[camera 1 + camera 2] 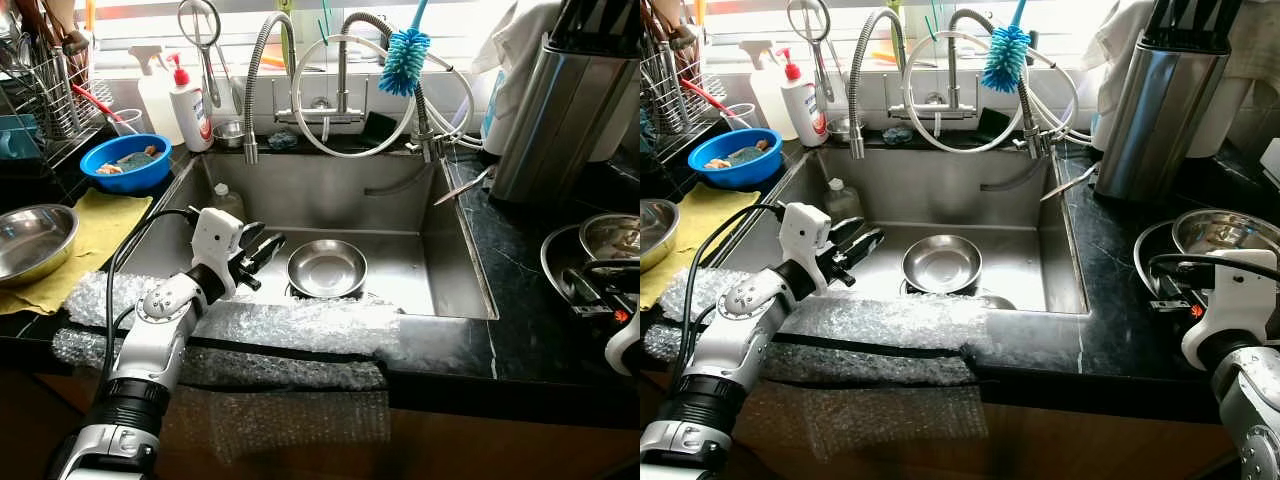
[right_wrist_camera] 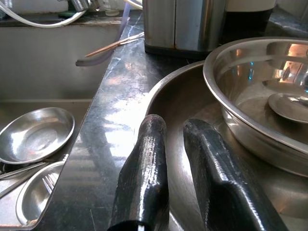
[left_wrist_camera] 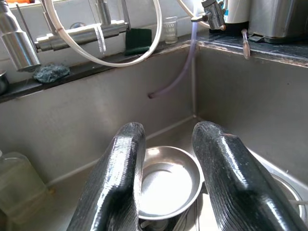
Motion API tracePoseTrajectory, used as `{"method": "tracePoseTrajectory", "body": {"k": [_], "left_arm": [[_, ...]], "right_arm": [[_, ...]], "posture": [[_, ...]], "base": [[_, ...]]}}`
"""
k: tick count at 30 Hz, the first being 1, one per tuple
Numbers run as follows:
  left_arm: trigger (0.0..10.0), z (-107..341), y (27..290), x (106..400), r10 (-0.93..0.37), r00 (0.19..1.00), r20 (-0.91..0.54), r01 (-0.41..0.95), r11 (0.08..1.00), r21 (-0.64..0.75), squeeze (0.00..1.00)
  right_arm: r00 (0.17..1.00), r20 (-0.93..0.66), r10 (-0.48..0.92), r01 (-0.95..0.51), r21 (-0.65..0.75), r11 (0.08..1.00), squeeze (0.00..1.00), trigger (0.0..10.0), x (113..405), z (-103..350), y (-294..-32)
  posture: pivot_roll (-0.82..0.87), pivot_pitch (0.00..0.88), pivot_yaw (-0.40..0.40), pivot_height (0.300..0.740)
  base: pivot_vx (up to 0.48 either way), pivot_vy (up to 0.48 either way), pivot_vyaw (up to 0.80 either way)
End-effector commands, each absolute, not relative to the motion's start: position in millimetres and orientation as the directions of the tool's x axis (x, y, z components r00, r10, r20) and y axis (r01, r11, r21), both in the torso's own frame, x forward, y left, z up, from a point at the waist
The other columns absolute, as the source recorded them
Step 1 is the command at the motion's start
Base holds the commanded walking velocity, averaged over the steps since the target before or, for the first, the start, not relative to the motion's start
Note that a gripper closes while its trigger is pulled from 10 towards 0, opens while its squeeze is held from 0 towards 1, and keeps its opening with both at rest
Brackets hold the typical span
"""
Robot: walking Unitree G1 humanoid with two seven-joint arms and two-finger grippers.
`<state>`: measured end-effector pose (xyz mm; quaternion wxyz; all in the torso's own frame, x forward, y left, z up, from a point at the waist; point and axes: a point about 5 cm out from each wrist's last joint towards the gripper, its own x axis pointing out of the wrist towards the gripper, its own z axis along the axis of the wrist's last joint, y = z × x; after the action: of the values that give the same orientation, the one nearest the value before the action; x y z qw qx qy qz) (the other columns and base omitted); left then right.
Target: Kitchen organization
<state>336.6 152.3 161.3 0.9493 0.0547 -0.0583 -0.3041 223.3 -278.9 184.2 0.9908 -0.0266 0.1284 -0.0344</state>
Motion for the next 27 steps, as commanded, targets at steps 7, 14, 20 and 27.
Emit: {"method": "tracePoseTrajectory", "body": {"k": [7,14,20,27], "left_arm": [[10.0,165,151,336,-0.586,0.806,0.081,0.572,0.807,0.149,0.0],[10.0,168,151,338,-0.582,0.809,0.085,0.566,0.81,0.152,0.0],[10.0,169,151,338,-0.581,0.81,0.085,0.565,0.81,0.154,0.0],[10.0,172,154,341,-0.569,0.817,0.092,0.552,0.819,0.158,0.0]], "right_arm": [[0.96,-0.278,0.005,0.014,0.068,0.998,0.0,10.0,233,183,-265],[0.958,-0.272,0.085,-0.051,0.13,0.99,0.0,10.0,238,189,-250],[0.957,-0.267,0.111,-0.07,0.156,0.985,0.0,10.0,240,191,-244],[0.983,-0.181,0.038,-0.011,0.15,0.989,0.0,10.0,248,207,-244]], "posture": [[-0.22,0.0,0.044,0.74],[-0.22,0.0,0.041,0.74],[-0.22,0.0,0.039,0.74],[-0.21,0.0,0.044,0.74]], "base": [[0.0,0.0,0.0],[0.0,0.0,0.0],[0.0,0.0,0.0],[0.0,0.0,0.0]]}}
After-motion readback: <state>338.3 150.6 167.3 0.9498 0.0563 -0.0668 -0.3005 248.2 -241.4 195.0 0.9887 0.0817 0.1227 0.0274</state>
